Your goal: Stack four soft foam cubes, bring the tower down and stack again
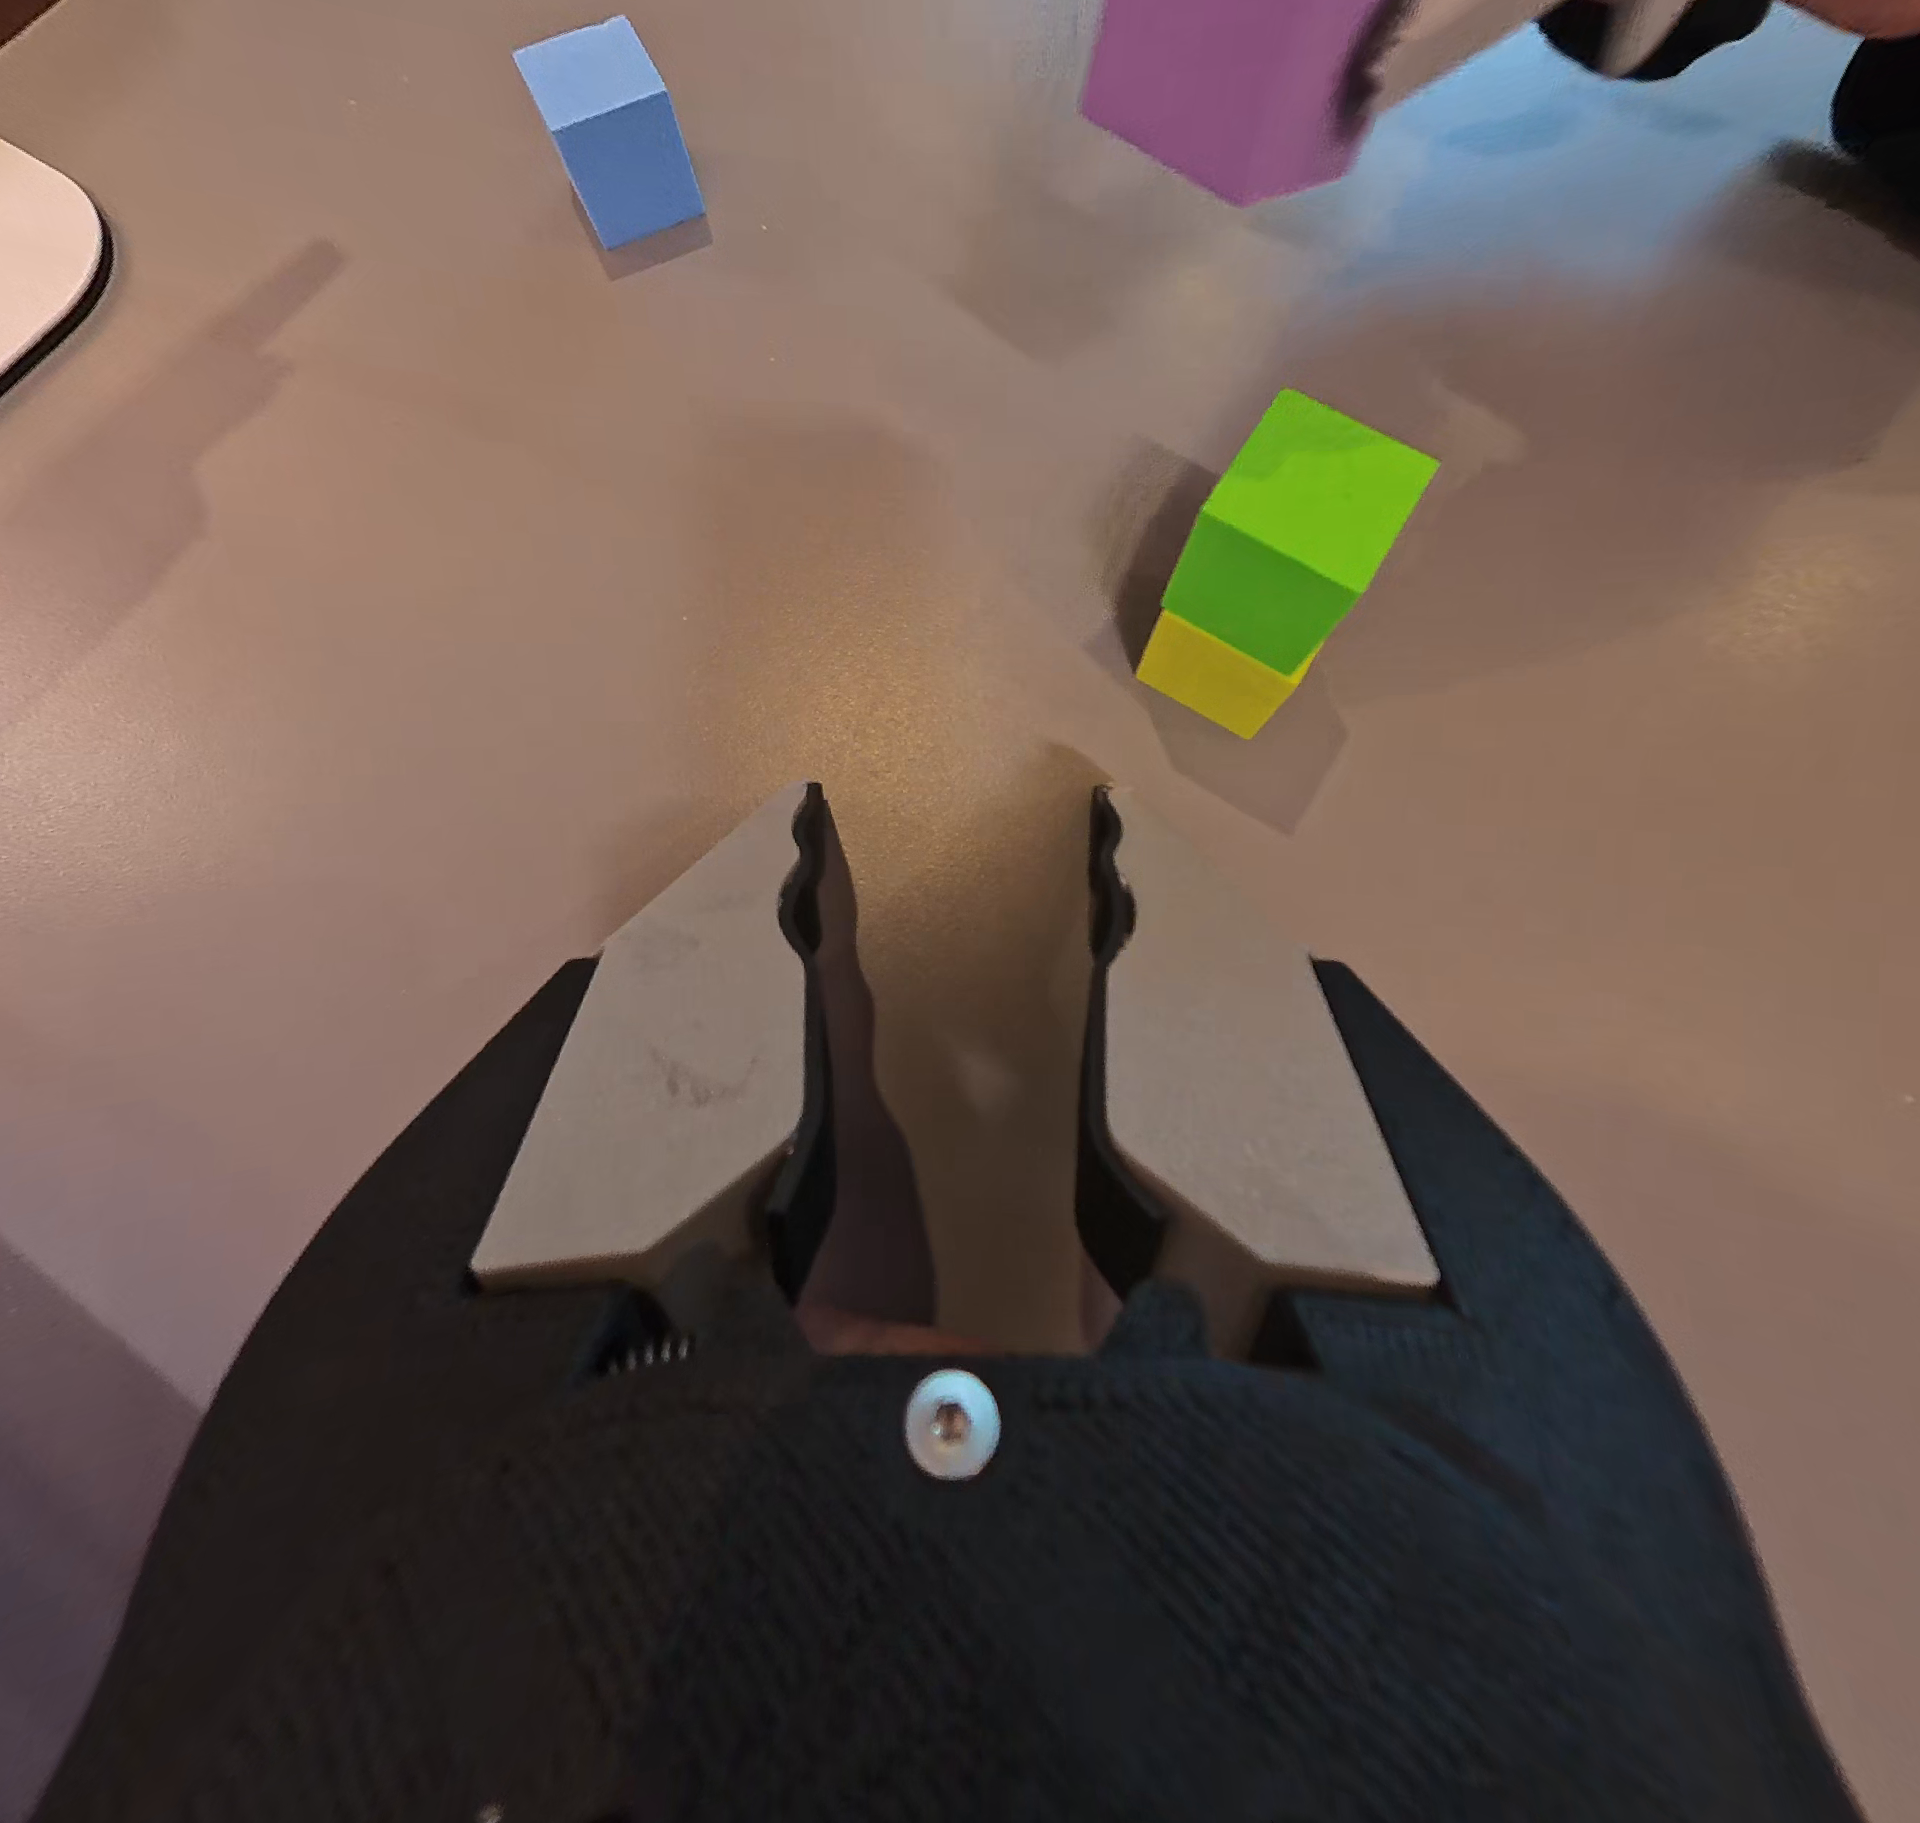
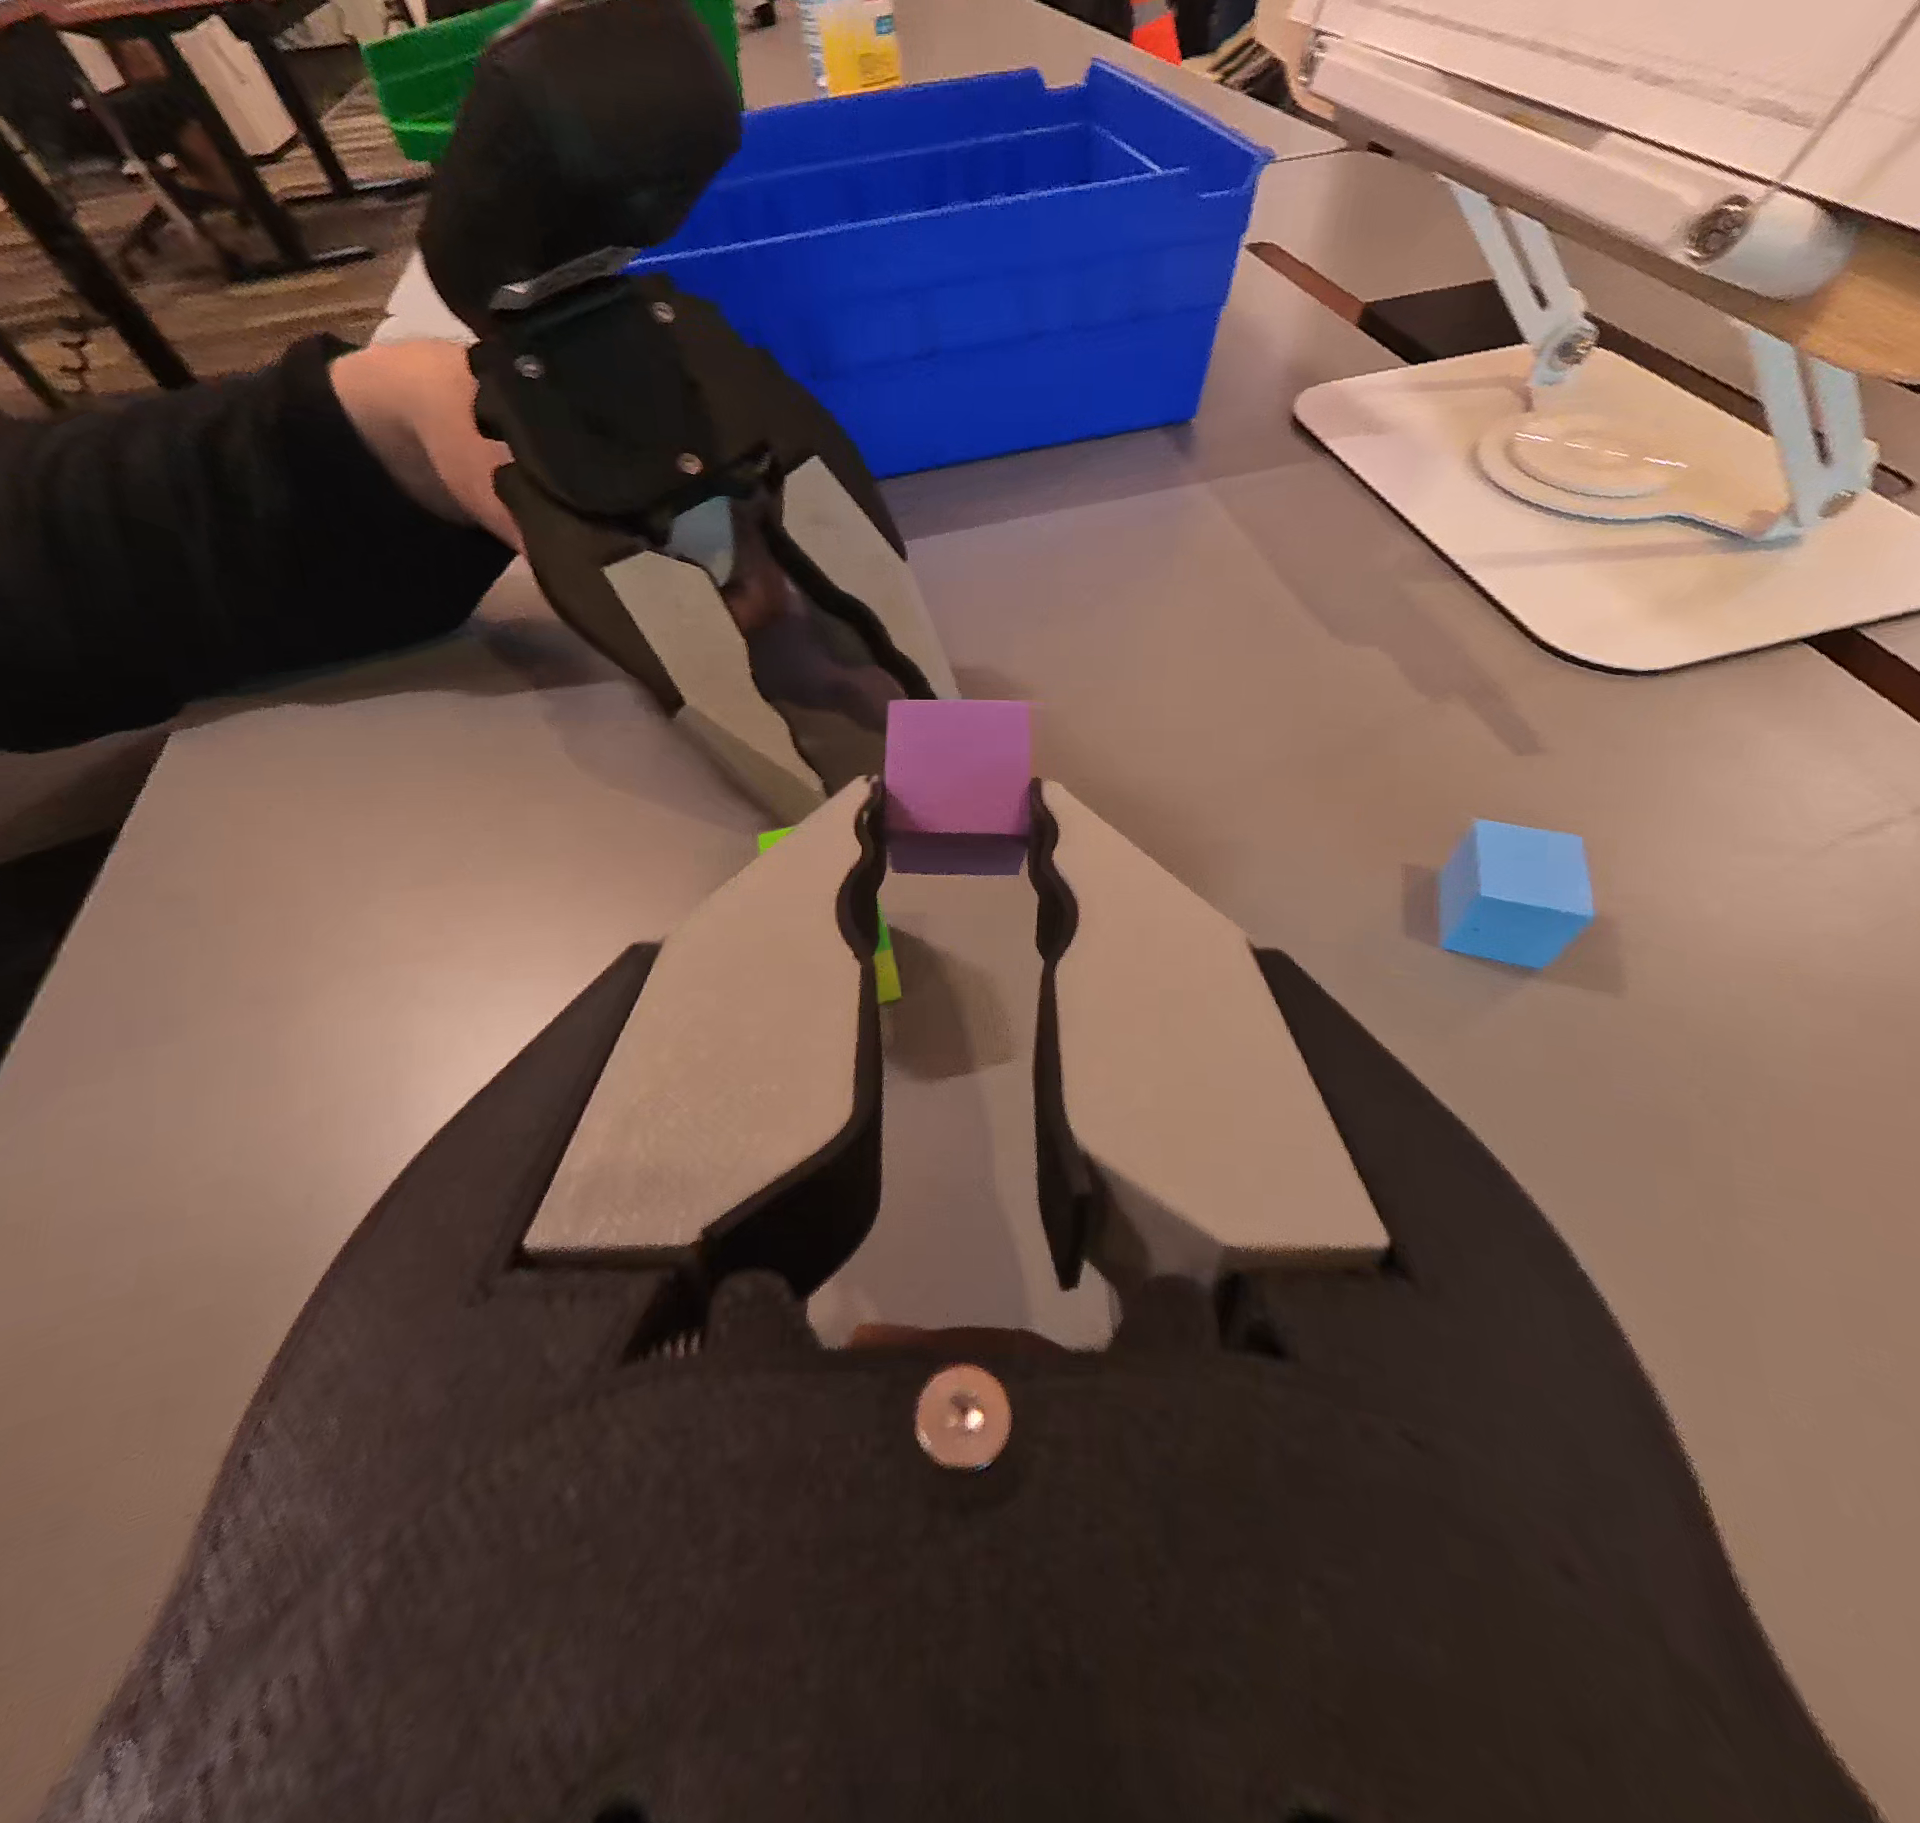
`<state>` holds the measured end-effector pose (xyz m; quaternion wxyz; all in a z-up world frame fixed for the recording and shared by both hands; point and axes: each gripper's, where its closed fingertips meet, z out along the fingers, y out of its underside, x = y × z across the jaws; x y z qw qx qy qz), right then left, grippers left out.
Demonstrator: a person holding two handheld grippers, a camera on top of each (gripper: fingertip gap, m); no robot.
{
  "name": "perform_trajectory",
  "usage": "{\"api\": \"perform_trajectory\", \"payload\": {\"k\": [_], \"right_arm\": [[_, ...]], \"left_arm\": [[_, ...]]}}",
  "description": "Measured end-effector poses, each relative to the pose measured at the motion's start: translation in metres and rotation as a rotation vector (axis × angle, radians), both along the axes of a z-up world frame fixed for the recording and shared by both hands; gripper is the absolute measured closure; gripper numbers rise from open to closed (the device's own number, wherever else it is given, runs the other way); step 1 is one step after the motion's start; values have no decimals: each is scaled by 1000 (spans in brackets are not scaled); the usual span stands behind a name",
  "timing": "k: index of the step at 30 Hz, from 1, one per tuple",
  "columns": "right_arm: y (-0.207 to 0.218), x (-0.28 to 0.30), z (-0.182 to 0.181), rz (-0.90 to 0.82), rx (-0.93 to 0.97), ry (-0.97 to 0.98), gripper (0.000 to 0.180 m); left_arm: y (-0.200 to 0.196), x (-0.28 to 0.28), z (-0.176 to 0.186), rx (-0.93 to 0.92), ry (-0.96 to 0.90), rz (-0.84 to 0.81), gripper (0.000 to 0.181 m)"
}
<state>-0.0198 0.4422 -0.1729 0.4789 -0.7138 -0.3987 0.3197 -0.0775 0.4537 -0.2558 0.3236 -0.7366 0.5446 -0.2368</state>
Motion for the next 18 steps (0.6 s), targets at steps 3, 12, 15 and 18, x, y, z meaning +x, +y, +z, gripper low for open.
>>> {"api": "perform_trajectory", "payload": {"k": [3, 12, 15, 18], "right_arm": [[-7, -4, 3, 35, -3, -14, 156], [-21, -17, -7, 101, -4, -139, 156], [-23, -20, -10, 115, 0, -166, 156], [-25, -22, -11, 123, 3, -186, 156]], "left_arm": [[0, 0, 0, 0, 0, 0, 131], [0, 0, 0, 0, 0, 0, 131], [0, 0, 0, 0, 0, 0, 131], [0, 0, 0, 0, 0, 0, 131]]}}
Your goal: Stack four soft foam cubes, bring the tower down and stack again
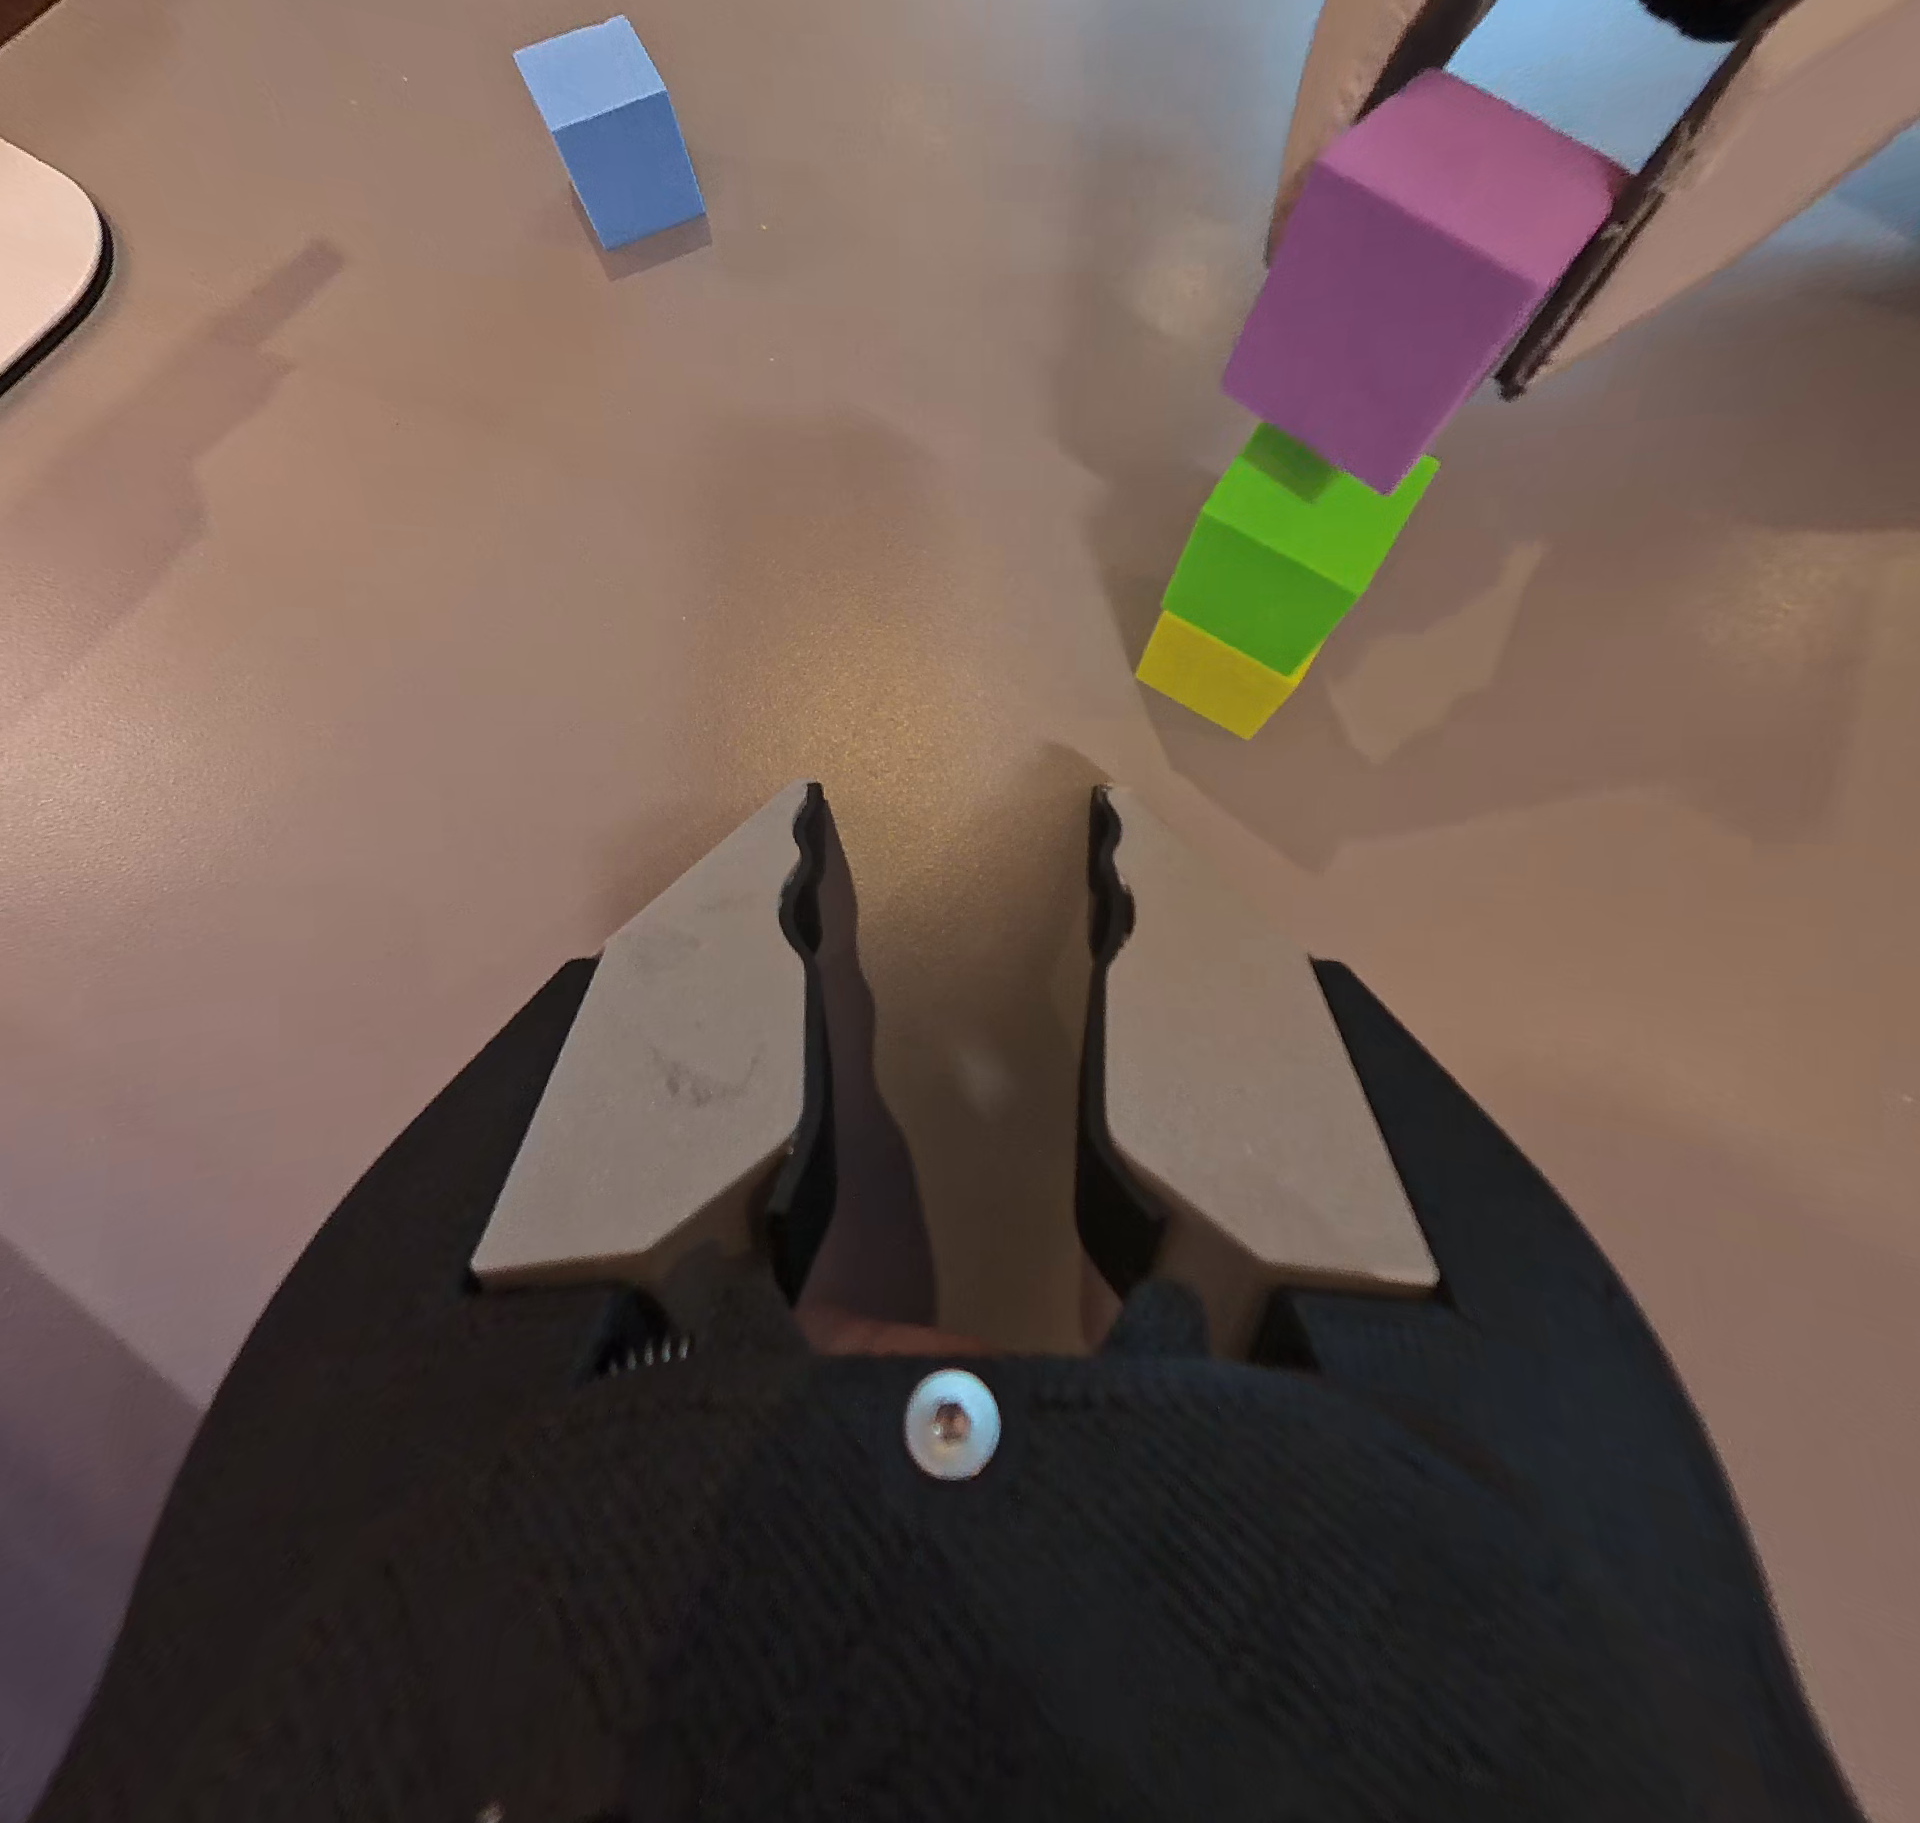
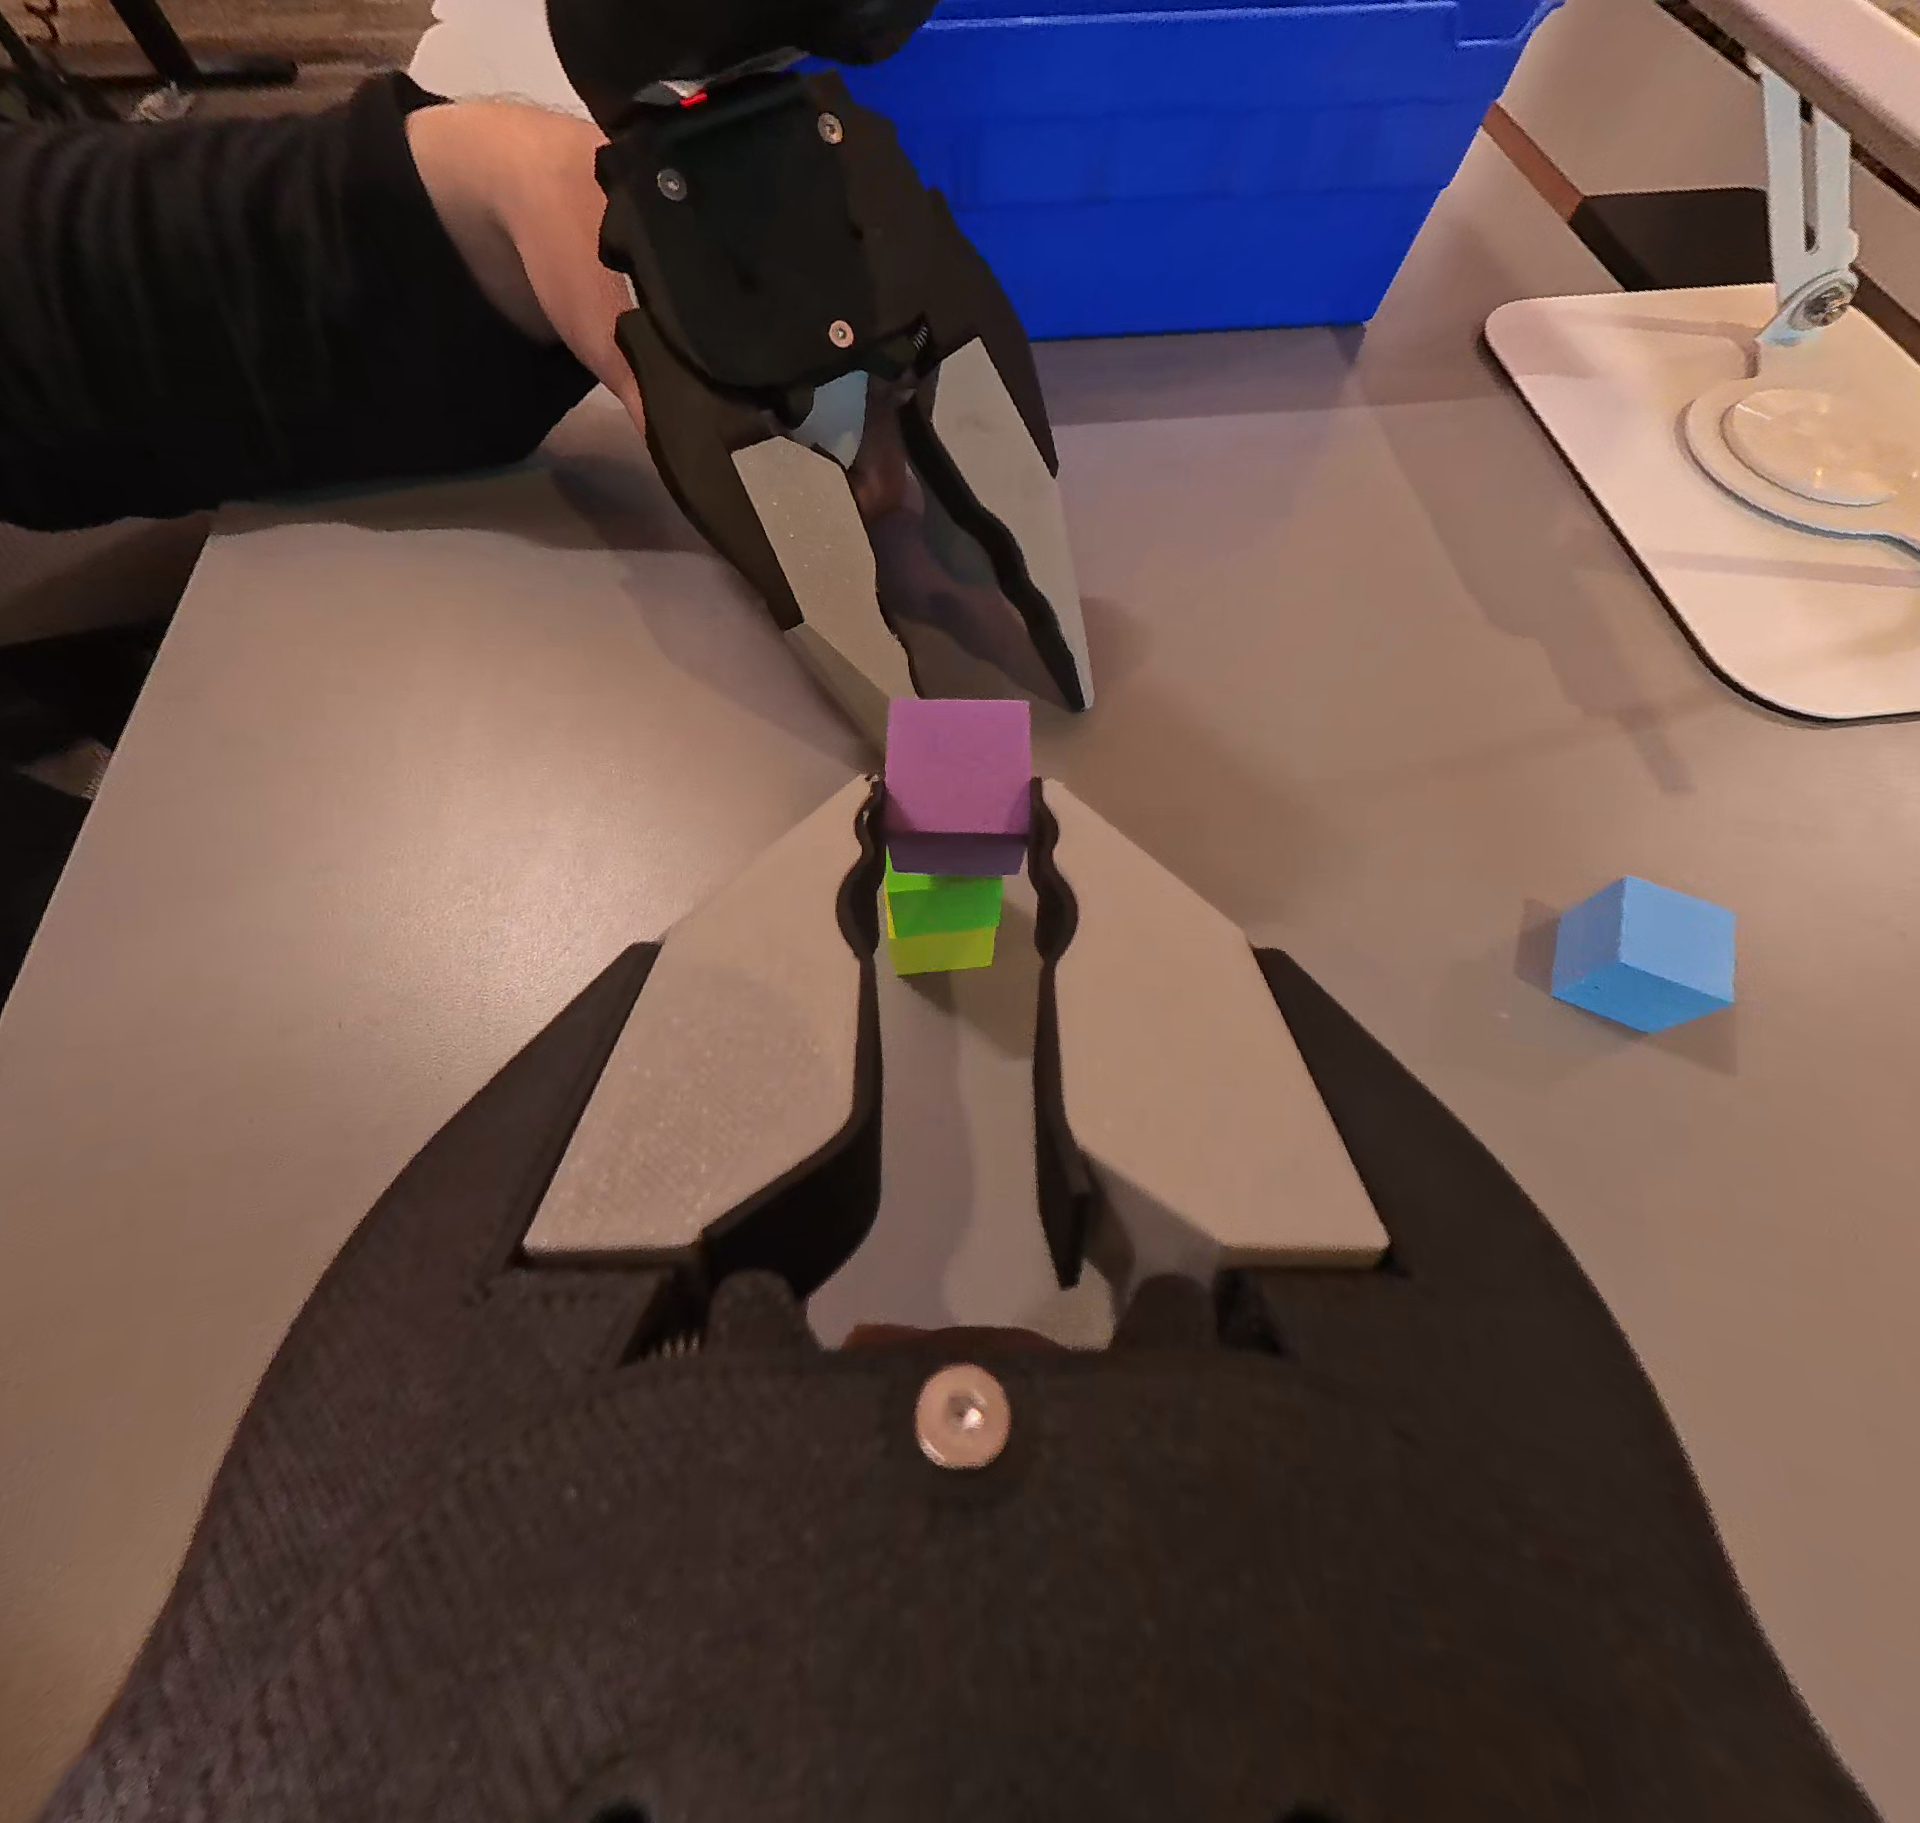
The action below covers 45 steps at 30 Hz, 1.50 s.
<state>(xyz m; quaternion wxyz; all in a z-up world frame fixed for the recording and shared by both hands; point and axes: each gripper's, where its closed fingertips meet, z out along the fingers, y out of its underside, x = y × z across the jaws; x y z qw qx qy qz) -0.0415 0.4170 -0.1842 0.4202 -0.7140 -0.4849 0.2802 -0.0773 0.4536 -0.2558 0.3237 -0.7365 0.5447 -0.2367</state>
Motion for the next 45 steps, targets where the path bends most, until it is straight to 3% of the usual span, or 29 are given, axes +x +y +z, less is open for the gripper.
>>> {"api": "perform_trajectory", "payload": {"k": [16, 20, 25, 27, 30, 35, 45], "right_arm": [[-2, -3, -11, 11, 19, -89, 156], [1, -4, -13, -5, 16, -86, 132], [6, -1, -1, -26, 29, -13, 132], [18, 8, 11, -90, 49, 67, 132], [57, 43, 25, -334, 84, 172, 131], [108, 85, -9, -594, 30, 108, 108], [154, 81, -56, -618, -22, -146, 120]], "left_arm": [[-2, 0, 0, 1, 0, -6, 135], [-2, 0, 0, 1, 0, -6, 135], [-2, 0, 0, 2, 0, -5, 135], [-2, 0, 0, 2, 0, -6, 135], [-2, 0, 0, 2, 0, -6, 135], [-2, 0, 0, 0, 0, -6, 135], [-2, 0, 0, -1, -1, -6, 135]]}}
